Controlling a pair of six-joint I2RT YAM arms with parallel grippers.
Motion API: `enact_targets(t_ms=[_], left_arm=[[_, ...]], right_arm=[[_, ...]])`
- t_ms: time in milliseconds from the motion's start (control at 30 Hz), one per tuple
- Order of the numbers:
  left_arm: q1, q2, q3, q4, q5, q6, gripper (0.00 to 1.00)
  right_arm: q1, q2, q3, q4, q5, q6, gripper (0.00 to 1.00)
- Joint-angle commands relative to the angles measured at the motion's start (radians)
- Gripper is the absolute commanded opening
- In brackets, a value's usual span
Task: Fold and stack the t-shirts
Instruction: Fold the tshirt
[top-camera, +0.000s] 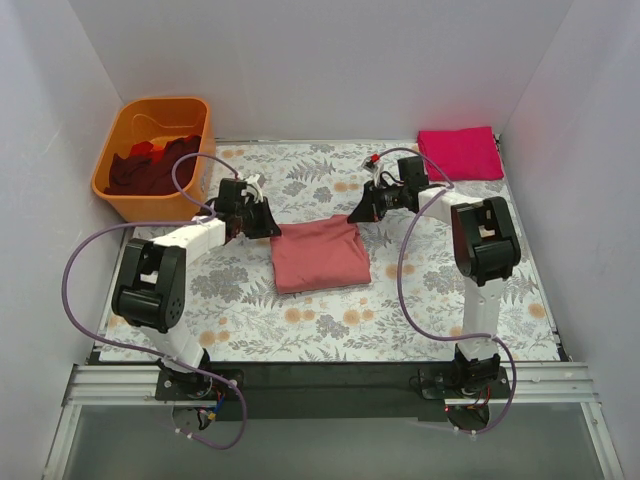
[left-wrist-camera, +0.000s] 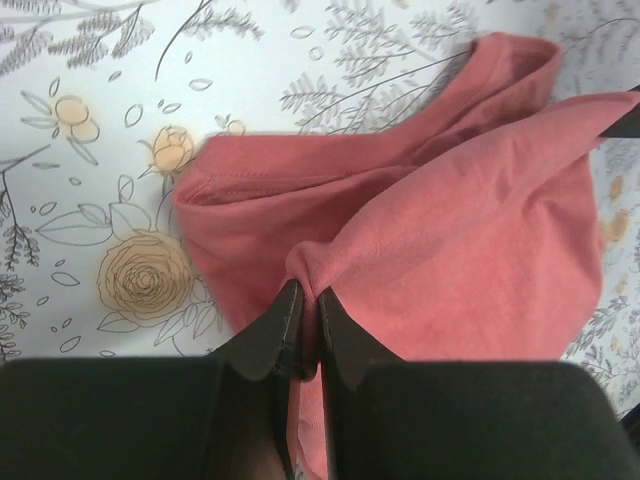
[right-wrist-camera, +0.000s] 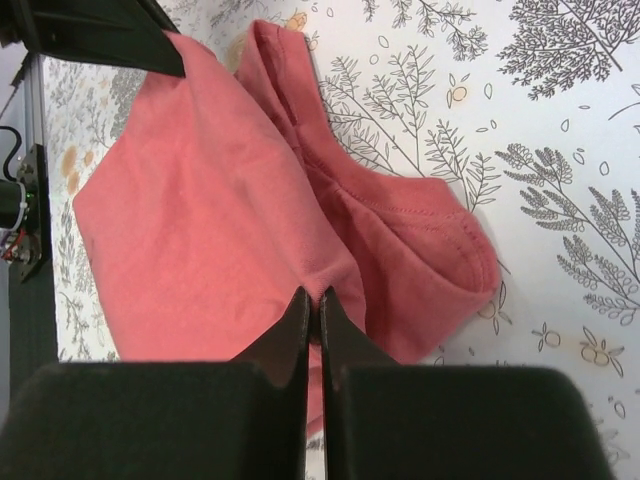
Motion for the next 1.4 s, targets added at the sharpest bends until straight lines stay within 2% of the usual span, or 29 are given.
enact_targets(t_ms=[0, 300, 433, 833, 900, 967, 1000, 1100, 1233, 1367], left_arm=[[-0.018, -0.081, 0.050, 0.012, 0.019, 0.030, 0.00], [-0.029, -0.012, 0.058, 0.052, -0.030, 0.027, 0.00], [-0.029, 0.031, 0.067, 0.052, -0.132, 0.004, 0.00], [-0.021, 0.019, 0.046, 0.058, -0.248, -0.064, 0.00], [-0.021, 0.022, 0.046, 0.058, -0.249, -0.068, 0.04], [-0.021, 0.033, 0.049, 0.056, -0.249, -0.073, 0.13], [-0.020, 0.036, 0.046, 0.056, -0.251, -0.082, 0.24], [-0.021, 0.022, 0.038, 0.058, -0.241, -0.116, 0.41], [-0.021, -0.059, 0.027, 0.053, -0.292, -0.160, 0.62], [-0.025, -0.174, 0.023, 0.035, -0.310, -0.255, 0.64]], right_arm=[[-0.009, -0.115, -0.038, 0.009, 0.049, -0.020, 0.01], [-0.045, -0.108, -0.054, 0.013, 0.104, 0.001, 0.01], [-0.049, -0.044, -0.011, 0.010, 0.101, 0.017, 0.01], [-0.046, 0.012, 0.061, 0.010, 0.086, 0.049, 0.01], [-0.045, 0.010, 0.075, 0.010, 0.092, 0.070, 0.02], [-0.043, 0.010, 0.083, 0.010, 0.100, 0.081, 0.10], [-0.043, 0.009, 0.087, 0.010, 0.116, 0.093, 0.17], [-0.043, -0.008, 0.093, 0.009, 0.132, 0.121, 0.28], [-0.040, -0.085, 0.060, 0.009, 0.190, 0.167, 0.35], [-0.037, -0.174, 0.001, 0.013, 0.264, 0.207, 0.42]])
